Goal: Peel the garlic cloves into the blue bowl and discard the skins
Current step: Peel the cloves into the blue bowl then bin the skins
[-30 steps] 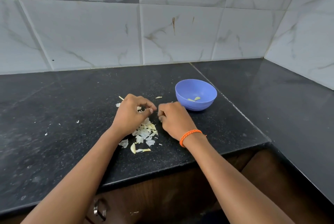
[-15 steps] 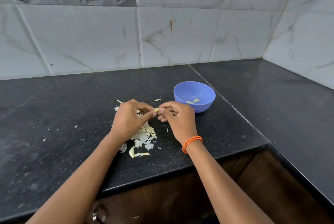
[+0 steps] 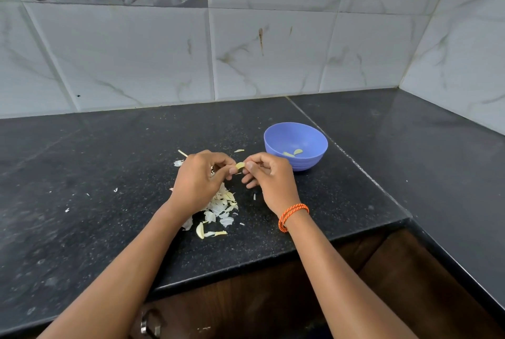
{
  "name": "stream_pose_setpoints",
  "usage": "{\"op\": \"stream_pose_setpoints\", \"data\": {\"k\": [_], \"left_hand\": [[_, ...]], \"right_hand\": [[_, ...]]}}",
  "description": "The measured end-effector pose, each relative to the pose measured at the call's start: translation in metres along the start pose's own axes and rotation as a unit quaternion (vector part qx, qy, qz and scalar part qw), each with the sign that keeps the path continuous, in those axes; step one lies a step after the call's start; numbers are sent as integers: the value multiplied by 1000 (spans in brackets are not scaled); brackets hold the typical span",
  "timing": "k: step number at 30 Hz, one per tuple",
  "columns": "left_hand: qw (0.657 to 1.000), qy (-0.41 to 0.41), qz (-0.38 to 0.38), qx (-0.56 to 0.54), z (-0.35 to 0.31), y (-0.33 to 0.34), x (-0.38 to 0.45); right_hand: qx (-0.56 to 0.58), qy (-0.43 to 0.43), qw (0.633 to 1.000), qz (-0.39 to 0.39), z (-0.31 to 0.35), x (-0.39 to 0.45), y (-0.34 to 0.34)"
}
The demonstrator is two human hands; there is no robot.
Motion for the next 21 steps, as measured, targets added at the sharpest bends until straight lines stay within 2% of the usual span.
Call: {"op": "stream_pose_setpoints", "data": {"k": [8, 13, 15, 21], "left_hand": [[986, -57, -9, -159, 1, -8, -1], [983, -61, -10, -173, 3, -8, 0], [983, -60, -5, -175, 2, -6, 1], [979, -57, 5, -196, 1, -2, 1]], "right_hand": [[18, -22, 999, 18, 3, -3, 0], [-68, -98, 992, -27, 9, -6, 2], [-68, -113, 990, -41, 12, -6, 1], [-38, -108, 993, 2, 14, -8, 5]]}}
Point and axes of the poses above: each hand's wrist, its own x-axis towards the middle knuckle, its own y-axis out of the palm, z = x × y, the point moved 4 cm from there along x, towards the middle knuckle, and after that the axes turned 1 degree about -x, right-handed, at the moved point
